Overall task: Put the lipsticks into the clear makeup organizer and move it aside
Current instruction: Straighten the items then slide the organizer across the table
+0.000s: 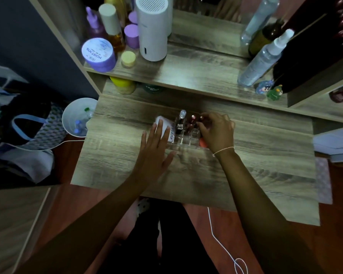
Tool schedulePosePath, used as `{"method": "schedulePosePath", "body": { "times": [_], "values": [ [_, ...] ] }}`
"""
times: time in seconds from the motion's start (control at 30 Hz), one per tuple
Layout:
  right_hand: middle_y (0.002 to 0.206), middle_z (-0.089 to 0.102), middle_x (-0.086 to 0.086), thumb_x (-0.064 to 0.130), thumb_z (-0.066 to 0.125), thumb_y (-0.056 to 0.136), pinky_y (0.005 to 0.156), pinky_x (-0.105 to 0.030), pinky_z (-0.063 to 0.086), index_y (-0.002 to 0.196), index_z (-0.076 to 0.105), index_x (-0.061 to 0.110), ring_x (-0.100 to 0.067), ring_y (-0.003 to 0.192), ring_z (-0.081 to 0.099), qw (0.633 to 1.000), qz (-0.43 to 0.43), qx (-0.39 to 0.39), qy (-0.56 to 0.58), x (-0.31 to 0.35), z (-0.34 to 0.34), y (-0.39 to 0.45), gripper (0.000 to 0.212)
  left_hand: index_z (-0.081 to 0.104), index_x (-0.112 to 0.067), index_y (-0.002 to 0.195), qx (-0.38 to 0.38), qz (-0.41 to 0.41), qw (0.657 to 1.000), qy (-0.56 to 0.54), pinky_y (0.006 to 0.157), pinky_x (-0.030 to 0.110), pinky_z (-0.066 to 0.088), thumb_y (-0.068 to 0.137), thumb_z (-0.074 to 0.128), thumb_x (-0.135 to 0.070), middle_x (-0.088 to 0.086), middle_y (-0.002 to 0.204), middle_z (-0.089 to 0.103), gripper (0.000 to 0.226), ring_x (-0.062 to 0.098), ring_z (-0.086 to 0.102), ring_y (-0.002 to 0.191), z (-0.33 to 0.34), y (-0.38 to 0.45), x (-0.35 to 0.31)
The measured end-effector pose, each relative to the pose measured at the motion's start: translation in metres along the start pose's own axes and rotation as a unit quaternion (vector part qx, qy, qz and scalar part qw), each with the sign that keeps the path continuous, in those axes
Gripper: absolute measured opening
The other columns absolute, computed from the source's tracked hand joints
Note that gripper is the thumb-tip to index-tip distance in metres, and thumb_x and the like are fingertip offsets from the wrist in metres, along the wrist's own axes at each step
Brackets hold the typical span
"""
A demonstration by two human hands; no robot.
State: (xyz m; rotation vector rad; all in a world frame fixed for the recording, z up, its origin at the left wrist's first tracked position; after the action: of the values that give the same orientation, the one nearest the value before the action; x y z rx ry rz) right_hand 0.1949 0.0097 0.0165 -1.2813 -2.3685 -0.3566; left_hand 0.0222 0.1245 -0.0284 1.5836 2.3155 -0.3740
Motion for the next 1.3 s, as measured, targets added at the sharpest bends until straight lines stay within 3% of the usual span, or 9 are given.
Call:
{"method": "schedulePosePath", "body": {
  "times": [0.4,0.57,0.63,0.7,0.87,0.97,1.03,1.17,1.3],
  "values": [
    [0.109,0.069,0.000,0.032,0.065,0.083,0.092,-0.038,0.031,0.111,0.065,0.023,-0.026,0.108,0.052,1.000,0.006,0.003,0.007,-0.002,-0.003,-0.008,0.030,0.015,-0.011,0.149,-0.001,0.000,1.000,-0.020,0.116,0.053,0.006,0.092,0.044,-0.043,0.020,0.159,0.006,0.072,0.028,-0.002,0.145,-0.006,-0.001,-0.006],
    [0.125,0.060,-0.006,0.041,0.059,0.086,0.105,-0.047,0.034,0.129,0.054,0.020,-0.025,0.119,0.049,0.997,0.003,-0.050,0.051,-0.007,-0.019,-0.018,0.048,0.012,-0.011,0.150,-0.031,-0.016,0.997,-0.076,0.119,0.055,0.006,0.091,0.046,-0.039,0.018,0.159,0.003,0.073,0.028,-0.001,0.147,-0.013,-0.006,-0.005],
    [0.134,0.053,-0.008,0.047,0.058,0.085,0.106,-0.046,0.038,0.136,0.045,0.018,-0.024,0.126,0.046,0.988,0.028,-0.107,0.106,-0.019,-0.028,-0.030,0.061,0.006,-0.011,0.150,-0.049,-0.065,0.989,-0.122,0.118,0.050,0.002,0.089,0.040,-0.048,0.016,0.160,0.000,0.079,0.027,-0.001,0.148,-0.016,-0.008,0.005],
    [0.145,0.043,-0.007,0.059,0.065,0.077,0.109,-0.039,0.036,0.145,0.032,0.022,-0.021,0.134,0.039,0.979,0.070,-0.112,0.155,-0.035,-0.029,-0.047,0.083,0.000,-0.011,0.150,-0.060,-0.123,0.976,-0.172,0.119,0.048,0.001,0.085,0.053,-0.053,0.015,0.160,-0.002,0.093,0.026,-0.001,0.148,-0.015,-0.008,0.019],
    [0.161,0.017,-0.001,0.071,0.074,0.053,0.114,-0.045,0.031,0.151,0.006,0.028,-0.022,0.145,0.022,0.973,0.155,0.006,0.171,-0.068,0.003,-0.076,0.127,-0.003,-0.014,0.149,-0.029,-0.200,0.952,-0.231,0.120,0.052,0.015,0.065,0.080,-0.050,0.011,0.161,0.006,0.124,0.026,0.006,0.147,-0.005,-0.002,0.044],
    [0.160,0.017,0.002,0.071,0.077,0.050,0.111,-0.053,0.036,0.150,0.001,0.034,-0.025,0.144,0.025,0.972,0.156,0.042,0.171,-0.075,0.022,-0.080,0.130,0.000,-0.019,0.149,-0.018,-0.226,0.940,-0.255,0.115,0.056,0.027,0.058,0.084,-0.049,0.013,0.158,0.018,0.128,0.033,0.017,0.144,0.005,0.005,0.049],
    [0.160,0.017,0.003,0.071,0.076,0.052,0.114,-0.055,0.029,0.150,0.000,0.034,-0.025,0.144,0.022,0.974,0.152,0.052,0.159,-0.078,0.034,-0.079,0.129,0.001,-0.019,0.149,-0.015,-0.235,0.936,-0.262,0.111,0.060,0.031,0.058,0.085,-0.046,0.014,0.156,0.023,0.128,0.038,0.021,0.142,0.014,0.010,0.049],
    [0.158,0.025,0.000,0.076,0.066,0.055,0.120,-0.047,0.001,0.151,0.009,0.022,-0.007,0.138,0.012,0.980,0.145,0.026,0.131,-0.084,0.047,-0.075,0.124,0.002,-0.023,0.149,-0.018,-0.241,0.929,-0.279,0.114,0.062,0.018,0.060,0.083,-0.050,0.008,0.157,0.024,0.123,0.040,0.002,0.145,0.030,0.015,0.046],
    [0.155,0.032,-0.006,0.061,0.074,0.064,0.121,-0.046,-0.003,0.149,0.020,0.017,-0.020,0.145,0.021,0.985,0.129,0.008,0.114,-0.088,0.054,-0.072,0.110,0.009,-0.024,0.148,-0.040,-0.246,0.924,-0.291,0.113,0.059,0.017,0.061,0.083,-0.047,0.010,0.154,0.031,0.117,0.038,-0.002,0.145,0.035,0.019,0.041]
  ]
}}
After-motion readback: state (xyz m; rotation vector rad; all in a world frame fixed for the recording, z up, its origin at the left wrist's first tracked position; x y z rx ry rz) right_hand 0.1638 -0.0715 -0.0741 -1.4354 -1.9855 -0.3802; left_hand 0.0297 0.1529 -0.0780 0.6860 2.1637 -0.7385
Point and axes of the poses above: each hand's wrist, its own y-axis towards the middle knuckle, its own z-axis out of the palm, x = y × z, the point moved 4 cm from there along y, towards the middle knuckle
